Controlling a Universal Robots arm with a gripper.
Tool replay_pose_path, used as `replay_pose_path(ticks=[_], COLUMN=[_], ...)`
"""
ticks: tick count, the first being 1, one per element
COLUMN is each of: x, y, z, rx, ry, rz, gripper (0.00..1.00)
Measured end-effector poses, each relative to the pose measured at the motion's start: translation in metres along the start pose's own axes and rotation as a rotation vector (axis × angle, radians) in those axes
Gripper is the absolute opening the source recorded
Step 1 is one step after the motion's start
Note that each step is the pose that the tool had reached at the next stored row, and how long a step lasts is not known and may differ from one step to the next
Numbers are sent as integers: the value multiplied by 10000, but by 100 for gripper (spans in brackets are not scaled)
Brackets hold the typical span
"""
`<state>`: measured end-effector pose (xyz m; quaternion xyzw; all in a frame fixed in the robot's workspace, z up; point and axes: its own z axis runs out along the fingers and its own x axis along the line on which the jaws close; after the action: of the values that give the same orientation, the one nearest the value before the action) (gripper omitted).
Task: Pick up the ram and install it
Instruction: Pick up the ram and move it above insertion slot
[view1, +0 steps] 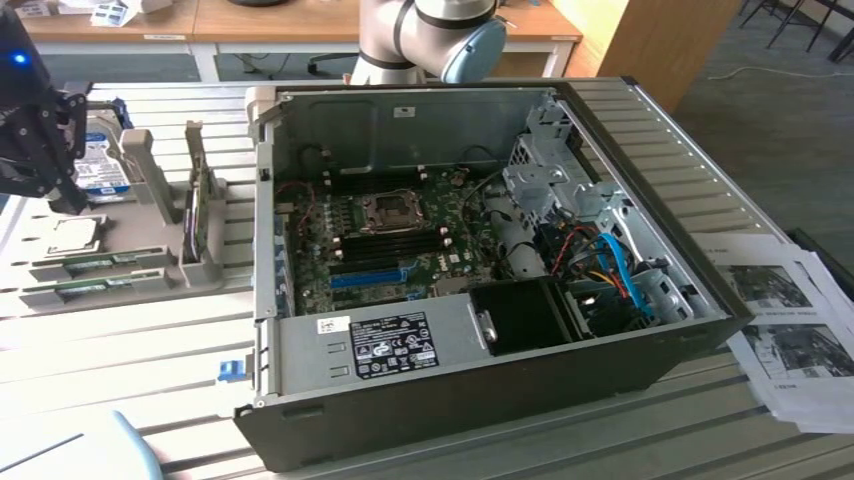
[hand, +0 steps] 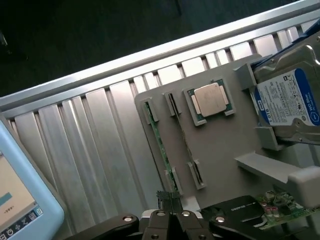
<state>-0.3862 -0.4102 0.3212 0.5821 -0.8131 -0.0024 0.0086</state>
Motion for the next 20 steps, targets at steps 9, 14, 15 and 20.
replay_pose_path(ticks=[9, 14, 15, 20], x=[0, 0, 0, 0], y=[0, 0, 0, 0], z=[9, 11, 11, 11], rx=[18, 26, 26, 26], ry=[23, 34, 33, 33], rz=[-1634, -2341, -2341, -2341], gripper=[9, 9, 9, 9])
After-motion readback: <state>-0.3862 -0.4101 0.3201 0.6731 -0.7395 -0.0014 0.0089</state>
